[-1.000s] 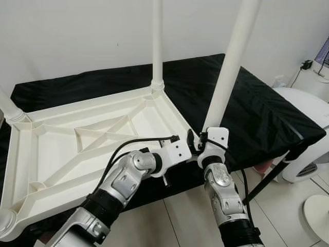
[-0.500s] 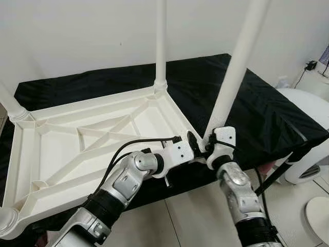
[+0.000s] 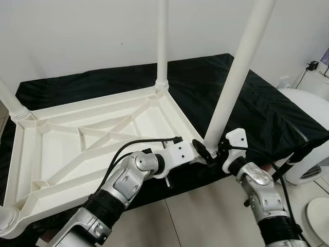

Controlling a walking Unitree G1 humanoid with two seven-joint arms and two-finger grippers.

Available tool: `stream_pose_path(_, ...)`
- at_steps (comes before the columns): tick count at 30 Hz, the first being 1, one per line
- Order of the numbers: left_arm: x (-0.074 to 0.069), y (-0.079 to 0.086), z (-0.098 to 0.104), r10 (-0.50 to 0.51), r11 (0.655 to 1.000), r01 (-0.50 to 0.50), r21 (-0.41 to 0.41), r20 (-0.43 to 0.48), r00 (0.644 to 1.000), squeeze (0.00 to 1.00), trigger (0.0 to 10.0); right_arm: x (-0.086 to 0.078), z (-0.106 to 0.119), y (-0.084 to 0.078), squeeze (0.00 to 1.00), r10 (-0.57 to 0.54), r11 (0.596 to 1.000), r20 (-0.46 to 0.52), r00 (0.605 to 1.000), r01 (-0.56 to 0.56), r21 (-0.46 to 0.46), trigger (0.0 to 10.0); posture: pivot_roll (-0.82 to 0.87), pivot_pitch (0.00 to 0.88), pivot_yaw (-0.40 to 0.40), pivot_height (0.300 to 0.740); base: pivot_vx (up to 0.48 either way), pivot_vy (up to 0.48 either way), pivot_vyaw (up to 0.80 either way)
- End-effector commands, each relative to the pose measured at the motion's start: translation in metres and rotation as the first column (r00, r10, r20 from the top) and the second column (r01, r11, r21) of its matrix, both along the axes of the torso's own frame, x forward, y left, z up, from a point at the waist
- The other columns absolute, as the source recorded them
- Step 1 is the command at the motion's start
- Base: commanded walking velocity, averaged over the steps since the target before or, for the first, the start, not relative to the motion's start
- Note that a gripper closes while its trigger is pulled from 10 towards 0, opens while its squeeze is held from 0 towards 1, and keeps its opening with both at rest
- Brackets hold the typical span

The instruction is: Building children table

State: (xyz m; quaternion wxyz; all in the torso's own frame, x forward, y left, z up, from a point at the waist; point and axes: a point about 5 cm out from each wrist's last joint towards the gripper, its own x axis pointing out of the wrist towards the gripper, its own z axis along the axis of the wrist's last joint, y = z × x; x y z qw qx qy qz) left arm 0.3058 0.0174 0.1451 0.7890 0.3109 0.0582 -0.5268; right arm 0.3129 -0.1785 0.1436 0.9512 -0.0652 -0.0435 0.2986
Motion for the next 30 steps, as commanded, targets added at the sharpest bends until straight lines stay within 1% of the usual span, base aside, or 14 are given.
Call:
stream_pose_path(1, -0.008, -0.004, -0.01, -0.046, 0.999, 0.047, 0.027, -0.05, 0.998, 0.0, 10.0, 0.001, 0.001, 0.001, 0.0, 0.041, 0.999, 0.005, 0.999, -0.041, -0.008, 10.0, -0.1, 0.061, 0.036, 0.74, 0.0, 0.0, 0.0)
stream_pose_path(2, -0.008, -0.004, -0.01, -0.046, 0.999, 0.047, 0.027, -0.05, 0.998, 0.0, 10.0, 0.001, 0.001, 0.001, 0.0, 0.041, 0.999, 0.005, 0.999, -0.041, -0.008, 10.0, -0.1, 0.061, 0.036, 0.74, 0.0, 0.0, 0.0)
stream_pose_path(5, -0.008, -0.004, -0.01, -0.046, 0.998, 0.048, 0.027, -0.051, 0.998, 0.0, 10.0, 0.002, 0.005, -0.006, 0.0, 0.095, 0.994, 0.006, 0.995, -0.095, -0.056, 10.0, -0.1, 0.064, 0.035, 0.74, 0.0, 0.0, 0.0)
stream_pose_path(6, -0.008, -0.004, -0.01, -0.046, 0.998, 0.048, 0.027, -0.051, 0.998, 0.0, 10.0, 0.002, 0.005, -0.006, 0.0, 0.095, 0.994, 0.006, 0.995, -0.095, -0.056, 10.0, -0.1, 0.064, 0.035, 0.74, 0.0, 0.0, 0.0)
stream_pose_path(7, -0.008, -0.004, -0.01, -0.047, 0.998, 0.048, 0.027, -0.052, 0.998, 0.0, 10.0, 0.003, 0.007, -0.008, 0.0, 0.104, 0.992, 0.014, 0.994, -0.103, -0.075, 10.0, -0.1, 0.063, 0.035, 0.74, 0.0, 0.0, 0.0)
stream_pose_path(10, -0.008, -0.004, -0.01, -0.047, 0.998, 0.049, 0.027, -0.052, 0.998, 0.0, 10.0, 0.005, 0.009, -0.01, 0.0, 0.11, 0.99, 0.022, 0.994, -0.108, -0.091, 10.0, -0.1, 0.063, 0.035, 0.74, 0.0, 0.0, 0.0)
stream_pose_path(12, -0.008, -0.004, -0.01, -0.048, 0.998, 0.049, 0.026, -0.052, 0.998, 0.0, 10.0, 0.01, 0.012, -0.012, 0.0, 0.124, 0.985, 0.037, 0.992, -0.119, -0.122, 10.0, -0.1, 0.063, 0.035, 0.74, 0.0, 0.0, 0.0)
stream_pose_path(16, -0.009, -0.004, -0.01, -0.048, 0.998, 0.049, 0.026, -0.052, 0.998, 0.0, 10.0, 0.012, 0.013, -0.013, 0.0, 0.144, 0.981, 0.042, 0.989, -0.137, -0.14, 10.0, -0.1, 0.063, 0.035, 0.74, 0.0, 0.0, 0.0)
stream_pose_path(18, -0.008, -0.003, -0.01, -0.046, 0.998, 0.047, 0.028, -0.051, 0.998, 0.0, 10.0, 0.013, 0.013, -0.013, 0.0, 0.184, 0.97, 0.032, 0.982, -0.176, -0.168, 10.0, -0.1, 0.063, 0.035, 0.74, 0.0, 0.0, 0.0)
stream_pose_path(19, -0.008, -0.003, -0.01, -0.045, 0.999, 0.046, 0.029, -0.051, 0.998, 0.0, 10.0, 0.013, 0.013, -0.013, 0.0, 0.193, 0.966, 0.031, 0.981, -0.185, -0.179, 5.9, -0.09, 0.061, 0.036, 0.74, 0.0, 0.0, 0.0)
stream_pose_path(20, -0.008, -0.003, -0.01, -0.045, 0.999, 0.046, 0.029, -0.051, 0.998, 0.0, 10.0, 0.013, 0.013, -0.013, 0.0, 0.193, 0.966, 0.031, 0.981, -0.185, -0.179, 5.9, -0.09, 0.061, 0.036, 0.74, 0.0, 0.0, 0.0)
stream_pose_path(21, -0.008, -0.003, -0.01, -0.044, 0.999, 0.046, 0.029, -0.05, 0.998, 0.0, 10.0, 0.014, 0.013, -0.014, 0.0, 0.199, 0.964, 0.031, 0.98, -0.19, -0.185, 0.0, -0.09, 0.061, 0.036, 0.74, 0.0, 0.0, 0.0)
stream_pose_path(23, -0.007, -0.002, -0.009, -0.044, 0.998, 0.046, 0.031, -0.049, 0.998, 0.0, 10.0, 0.014, 0.012, -0.013, 0.0, 0.228, 0.956, 0.015, 0.974, -0.221, -0.194, 0.0, -0.09, 0.056, 0.037, 0.74, 0.0, 0.0, 0.0)
stream_pose_path(30, -0.006, -0.003, -0.008, -0.045, 0.998, 0.046, 0.031, -0.044, 0.998, 0.0, 10.0, 0.013, 0.009, -0.011, 0.0, 0.261, 0.945, 0.001, 0.965, -0.255, -0.203, 0.0, -0.09, 0.054, 0.037, 0.74, 0.0, 0.0, 0.0)
